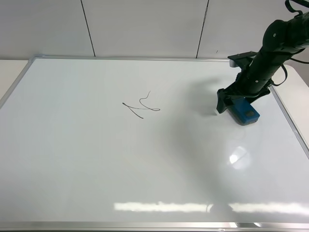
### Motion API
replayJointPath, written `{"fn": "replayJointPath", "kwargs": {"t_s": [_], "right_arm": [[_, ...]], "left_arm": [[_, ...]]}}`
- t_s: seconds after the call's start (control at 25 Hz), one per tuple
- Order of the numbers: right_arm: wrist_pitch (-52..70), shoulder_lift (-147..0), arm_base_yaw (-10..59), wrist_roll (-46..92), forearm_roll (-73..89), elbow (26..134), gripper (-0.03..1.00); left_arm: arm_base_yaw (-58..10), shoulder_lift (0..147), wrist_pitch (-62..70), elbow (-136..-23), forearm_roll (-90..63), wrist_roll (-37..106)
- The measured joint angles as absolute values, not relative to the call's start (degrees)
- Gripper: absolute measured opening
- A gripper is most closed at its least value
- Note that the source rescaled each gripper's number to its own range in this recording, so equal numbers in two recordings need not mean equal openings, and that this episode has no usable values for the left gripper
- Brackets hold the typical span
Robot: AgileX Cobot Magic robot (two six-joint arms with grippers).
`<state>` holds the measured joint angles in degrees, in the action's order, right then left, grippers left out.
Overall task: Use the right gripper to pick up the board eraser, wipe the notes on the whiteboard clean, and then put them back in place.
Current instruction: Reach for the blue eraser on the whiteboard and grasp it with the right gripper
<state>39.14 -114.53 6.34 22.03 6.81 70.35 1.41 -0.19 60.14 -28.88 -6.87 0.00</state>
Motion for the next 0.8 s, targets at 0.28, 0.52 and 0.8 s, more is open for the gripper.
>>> {"fn": "replayJointPath", "kwargs": {"t_s": [0.28, 0.52, 0.8], "right_arm": [[40.6, -114.5, 6.3, 22.0, 7.4, 70.3, 0.61], [43.5, -114.2, 6.3, 19.5, 8.3, 70.3, 0.01], [43.1, -112.1, 8.0, 14.2, 4.3, 70.3, 0.01]], "left_arm": [[1.4, -0.2, 60.1, -28.9, -6.9, 0.0], [1.4, -0.2, 60.1, -28.9, -6.9, 0.0], [1.4, -0.2, 60.1, -28.9, -6.9, 0.0]]}}
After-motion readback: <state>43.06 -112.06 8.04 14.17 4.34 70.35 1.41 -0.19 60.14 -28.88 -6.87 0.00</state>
